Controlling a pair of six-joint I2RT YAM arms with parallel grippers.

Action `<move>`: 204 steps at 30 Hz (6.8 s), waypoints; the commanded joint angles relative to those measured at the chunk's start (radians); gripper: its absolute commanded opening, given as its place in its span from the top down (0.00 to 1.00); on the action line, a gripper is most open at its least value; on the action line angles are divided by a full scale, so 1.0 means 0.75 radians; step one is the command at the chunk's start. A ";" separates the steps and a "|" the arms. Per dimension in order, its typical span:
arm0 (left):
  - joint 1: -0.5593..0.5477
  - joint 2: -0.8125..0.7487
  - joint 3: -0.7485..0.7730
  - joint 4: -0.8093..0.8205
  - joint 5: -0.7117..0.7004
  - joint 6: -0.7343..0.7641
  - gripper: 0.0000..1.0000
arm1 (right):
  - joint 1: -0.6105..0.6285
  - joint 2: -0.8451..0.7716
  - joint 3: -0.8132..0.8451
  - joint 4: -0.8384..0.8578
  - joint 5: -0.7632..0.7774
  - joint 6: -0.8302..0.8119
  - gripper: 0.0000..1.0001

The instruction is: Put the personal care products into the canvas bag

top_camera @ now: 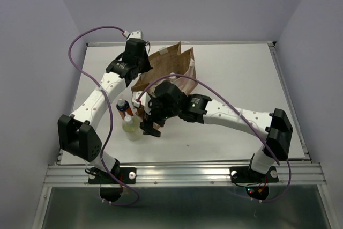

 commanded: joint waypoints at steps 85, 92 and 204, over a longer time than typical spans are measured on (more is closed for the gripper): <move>-0.013 -0.083 -0.035 0.058 0.011 0.006 1.00 | -0.037 -0.388 0.173 0.488 0.726 0.096 0.99; -0.017 -0.091 -0.037 0.045 -0.026 -0.006 1.00 | -0.195 -0.221 0.392 0.486 0.807 0.051 0.99; -0.030 0.062 0.166 -0.020 -0.026 0.018 1.00 | -0.745 0.233 0.055 0.511 0.758 0.445 0.59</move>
